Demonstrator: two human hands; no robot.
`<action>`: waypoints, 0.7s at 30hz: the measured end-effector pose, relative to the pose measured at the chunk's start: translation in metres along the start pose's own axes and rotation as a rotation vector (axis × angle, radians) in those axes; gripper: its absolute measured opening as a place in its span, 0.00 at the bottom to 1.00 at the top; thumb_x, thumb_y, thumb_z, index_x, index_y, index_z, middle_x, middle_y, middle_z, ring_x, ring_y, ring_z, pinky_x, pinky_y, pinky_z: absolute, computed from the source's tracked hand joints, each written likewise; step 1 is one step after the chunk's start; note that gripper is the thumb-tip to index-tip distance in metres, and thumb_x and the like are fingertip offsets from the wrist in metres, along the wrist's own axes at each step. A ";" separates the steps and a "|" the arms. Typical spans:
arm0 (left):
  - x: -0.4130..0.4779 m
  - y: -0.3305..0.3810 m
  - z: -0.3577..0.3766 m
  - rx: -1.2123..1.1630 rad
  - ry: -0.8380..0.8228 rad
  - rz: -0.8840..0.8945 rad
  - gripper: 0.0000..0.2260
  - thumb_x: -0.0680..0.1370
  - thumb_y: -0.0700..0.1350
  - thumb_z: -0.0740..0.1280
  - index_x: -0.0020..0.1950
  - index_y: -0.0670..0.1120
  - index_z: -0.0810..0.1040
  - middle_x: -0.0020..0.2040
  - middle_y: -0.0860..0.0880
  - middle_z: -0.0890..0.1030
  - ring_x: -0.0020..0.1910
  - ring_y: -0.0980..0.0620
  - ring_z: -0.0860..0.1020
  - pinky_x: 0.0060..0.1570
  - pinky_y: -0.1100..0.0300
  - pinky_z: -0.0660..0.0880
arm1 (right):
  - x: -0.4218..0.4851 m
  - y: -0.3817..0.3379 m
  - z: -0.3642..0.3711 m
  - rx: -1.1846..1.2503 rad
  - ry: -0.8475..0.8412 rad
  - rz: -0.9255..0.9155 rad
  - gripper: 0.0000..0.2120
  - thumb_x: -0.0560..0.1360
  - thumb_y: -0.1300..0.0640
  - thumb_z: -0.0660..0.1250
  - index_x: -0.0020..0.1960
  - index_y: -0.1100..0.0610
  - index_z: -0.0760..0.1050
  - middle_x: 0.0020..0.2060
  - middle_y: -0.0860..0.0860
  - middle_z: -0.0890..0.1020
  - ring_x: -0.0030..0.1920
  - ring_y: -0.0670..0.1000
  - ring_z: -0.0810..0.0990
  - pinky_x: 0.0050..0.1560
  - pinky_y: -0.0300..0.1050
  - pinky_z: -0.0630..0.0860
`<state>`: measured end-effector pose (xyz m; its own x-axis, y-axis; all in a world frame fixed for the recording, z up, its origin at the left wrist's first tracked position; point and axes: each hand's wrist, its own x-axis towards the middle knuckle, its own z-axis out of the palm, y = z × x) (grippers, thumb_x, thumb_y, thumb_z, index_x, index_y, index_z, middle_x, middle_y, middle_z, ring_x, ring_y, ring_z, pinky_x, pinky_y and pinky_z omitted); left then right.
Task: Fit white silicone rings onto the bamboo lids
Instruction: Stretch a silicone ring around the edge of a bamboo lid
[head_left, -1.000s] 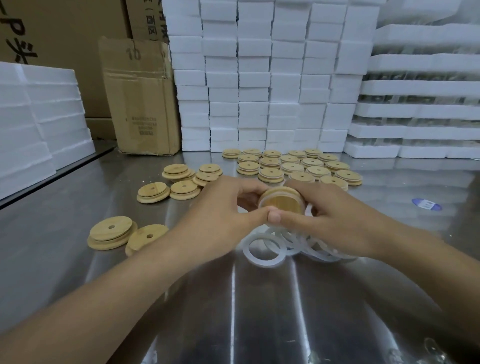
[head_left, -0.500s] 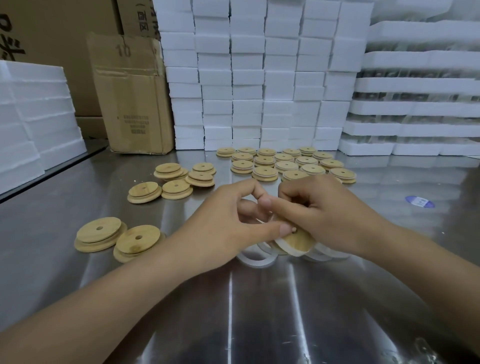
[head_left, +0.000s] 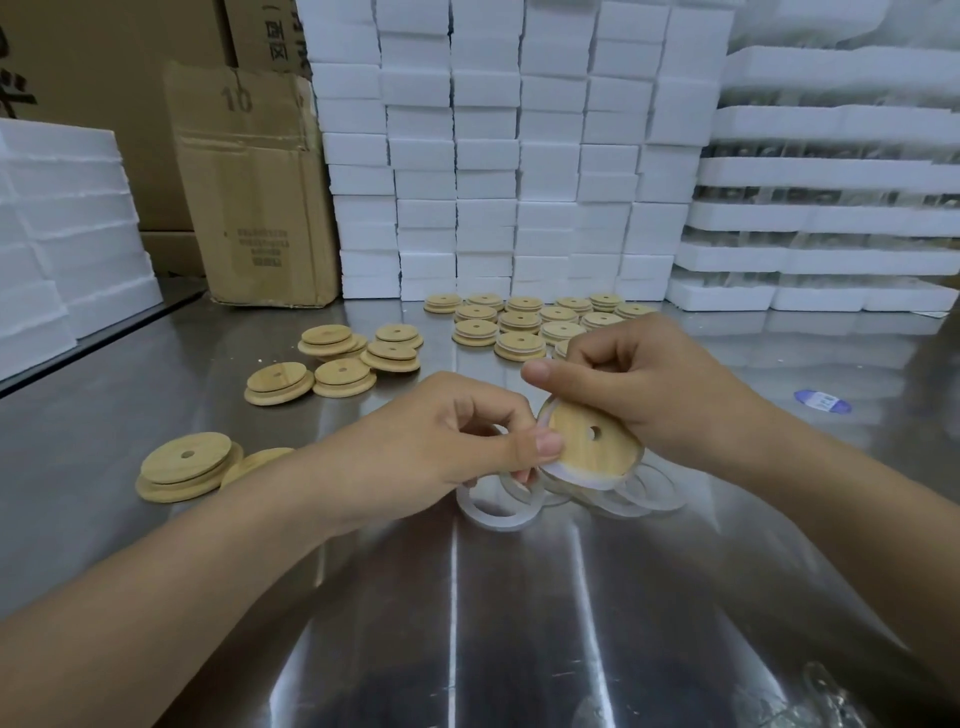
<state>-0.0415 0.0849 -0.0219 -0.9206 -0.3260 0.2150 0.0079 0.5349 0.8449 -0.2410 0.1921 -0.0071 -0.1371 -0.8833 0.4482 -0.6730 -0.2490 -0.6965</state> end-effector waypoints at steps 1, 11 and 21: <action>0.001 -0.001 0.000 -0.007 0.018 0.014 0.17 0.81 0.55 0.73 0.42 0.43 0.84 0.39 0.41 0.83 0.38 0.39 0.74 0.40 0.42 0.69 | 0.000 0.000 0.001 0.022 0.009 0.008 0.31 0.74 0.38 0.74 0.29 0.61 0.68 0.25 0.52 0.65 0.27 0.47 0.63 0.27 0.36 0.61; 0.001 -0.012 0.012 0.018 -0.041 -0.010 0.10 0.78 0.55 0.78 0.44 0.49 0.87 0.36 0.53 0.85 0.36 0.56 0.81 0.39 0.68 0.75 | -0.001 -0.004 -0.003 0.058 0.289 0.053 0.30 0.79 0.37 0.69 0.30 0.57 0.68 0.25 0.46 0.68 0.26 0.44 0.65 0.29 0.31 0.64; 0.004 -0.006 0.018 -0.137 0.262 -0.011 0.11 0.80 0.48 0.75 0.41 0.44 0.89 0.35 0.47 0.86 0.31 0.57 0.77 0.35 0.71 0.73 | -0.002 -0.004 0.006 0.012 0.183 0.001 0.27 0.82 0.40 0.67 0.34 0.59 0.73 0.27 0.47 0.76 0.29 0.44 0.74 0.32 0.35 0.70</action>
<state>-0.0520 0.0948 -0.0351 -0.7890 -0.5308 0.3095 0.0676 0.4256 0.9024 -0.2339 0.1923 -0.0087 -0.2682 -0.7969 0.5413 -0.6645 -0.2538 -0.7029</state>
